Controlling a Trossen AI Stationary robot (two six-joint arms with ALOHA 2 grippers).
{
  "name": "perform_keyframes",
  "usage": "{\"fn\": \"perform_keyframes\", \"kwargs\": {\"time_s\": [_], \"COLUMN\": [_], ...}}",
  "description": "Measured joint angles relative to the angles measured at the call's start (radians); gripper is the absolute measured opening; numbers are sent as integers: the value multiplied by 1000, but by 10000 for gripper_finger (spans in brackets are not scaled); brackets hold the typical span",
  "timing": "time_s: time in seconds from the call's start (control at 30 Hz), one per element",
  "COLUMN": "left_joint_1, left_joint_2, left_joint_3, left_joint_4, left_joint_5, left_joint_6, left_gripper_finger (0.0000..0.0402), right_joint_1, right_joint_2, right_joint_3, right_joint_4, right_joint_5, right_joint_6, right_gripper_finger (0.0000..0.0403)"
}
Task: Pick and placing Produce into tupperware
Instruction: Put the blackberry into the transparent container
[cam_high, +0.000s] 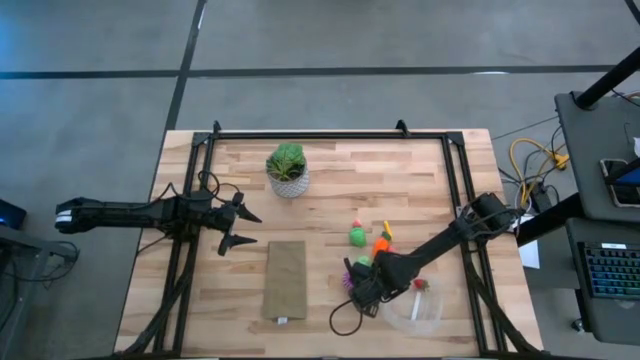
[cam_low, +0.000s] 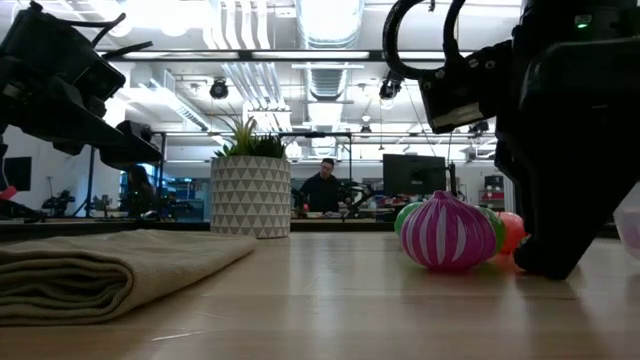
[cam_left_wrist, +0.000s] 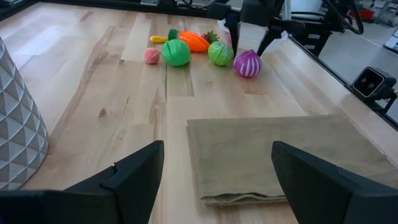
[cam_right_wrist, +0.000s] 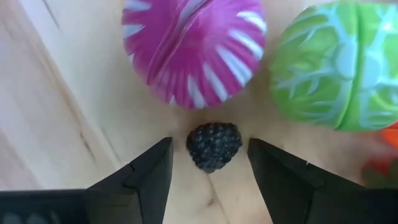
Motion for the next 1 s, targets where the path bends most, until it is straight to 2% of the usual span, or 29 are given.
{"fn": "perform_keyframes", "kwargs": {"time_s": [0.2, 0.6, 1.0], "left_joint_1": [0, 0, 0], "left_joint_2": [0, 0, 0], "left_joint_3": [0, 0, 0], "left_joint_4": [0, 0, 0], "left_joint_5": [0, 0, 0], "left_joint_6": [0, 0, 0], "left_gripper_finger": [283, 283, 283], "right_joint_1": [-12, -13, -13], "right_joint_2": [1, 1, -26], "right_joint_3": [1, 12, 26], "right_joint_4": [-3, -31, -92], "right_joint_5": [21, 12, -34], "right_joint_6": [14, 10, -9], "right_gripper_finger": [186, 107, 109]}}
